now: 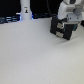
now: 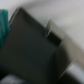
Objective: Open the kcup holder, insert the kcup into the holder, and close the kcup holder
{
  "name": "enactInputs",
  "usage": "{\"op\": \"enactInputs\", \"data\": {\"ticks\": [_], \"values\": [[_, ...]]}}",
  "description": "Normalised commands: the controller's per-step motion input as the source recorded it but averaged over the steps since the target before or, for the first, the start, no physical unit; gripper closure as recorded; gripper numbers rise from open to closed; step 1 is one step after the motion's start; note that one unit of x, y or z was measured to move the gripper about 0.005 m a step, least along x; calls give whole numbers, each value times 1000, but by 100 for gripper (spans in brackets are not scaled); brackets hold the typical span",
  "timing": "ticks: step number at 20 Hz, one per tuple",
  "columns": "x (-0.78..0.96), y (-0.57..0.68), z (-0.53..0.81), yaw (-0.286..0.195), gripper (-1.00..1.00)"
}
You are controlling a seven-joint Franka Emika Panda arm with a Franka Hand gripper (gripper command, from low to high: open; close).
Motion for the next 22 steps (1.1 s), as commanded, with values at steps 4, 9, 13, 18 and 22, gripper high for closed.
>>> {"op": "enactInputs", "data": {"ticks": [4, 9, 13, 18, 22], "values": [[-845, 612, 3, 10, -100], [-500, 560, 169, 27, -100], [-212, 306, 187, 12, -100], [3, 329, 805, 1, -100], [96, 252, 794, -7, -100]]}}
